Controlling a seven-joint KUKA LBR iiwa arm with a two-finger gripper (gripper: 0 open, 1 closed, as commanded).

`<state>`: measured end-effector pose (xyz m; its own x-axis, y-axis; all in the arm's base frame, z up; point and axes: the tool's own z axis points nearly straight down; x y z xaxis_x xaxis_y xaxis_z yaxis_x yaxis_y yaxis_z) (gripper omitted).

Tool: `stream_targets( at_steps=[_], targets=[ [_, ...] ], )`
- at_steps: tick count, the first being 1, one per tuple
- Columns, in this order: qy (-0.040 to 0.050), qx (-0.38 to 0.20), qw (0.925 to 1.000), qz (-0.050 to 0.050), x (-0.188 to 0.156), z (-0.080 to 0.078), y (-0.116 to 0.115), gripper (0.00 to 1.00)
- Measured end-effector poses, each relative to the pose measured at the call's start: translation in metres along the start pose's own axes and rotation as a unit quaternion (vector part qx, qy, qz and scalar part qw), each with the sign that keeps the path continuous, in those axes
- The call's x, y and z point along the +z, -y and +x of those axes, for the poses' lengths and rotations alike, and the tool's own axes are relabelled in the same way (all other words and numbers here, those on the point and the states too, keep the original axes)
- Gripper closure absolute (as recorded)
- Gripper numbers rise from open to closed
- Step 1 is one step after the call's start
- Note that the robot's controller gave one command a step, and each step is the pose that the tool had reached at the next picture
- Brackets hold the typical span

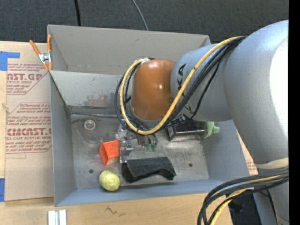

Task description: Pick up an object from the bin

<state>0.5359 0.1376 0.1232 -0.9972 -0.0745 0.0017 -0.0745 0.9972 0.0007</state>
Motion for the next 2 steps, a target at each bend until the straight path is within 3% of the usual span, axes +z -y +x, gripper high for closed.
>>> stream_targets(
  at_steps=[1,2],
  targets=[
    [0.0024,-0.001,1.0000,0.000,-0.017,-0.003,-0.001,1.00],
    [0.0011,0.005,1.0000,0.000,-0.005,-0.001,0.001,1.00]
  ],
)
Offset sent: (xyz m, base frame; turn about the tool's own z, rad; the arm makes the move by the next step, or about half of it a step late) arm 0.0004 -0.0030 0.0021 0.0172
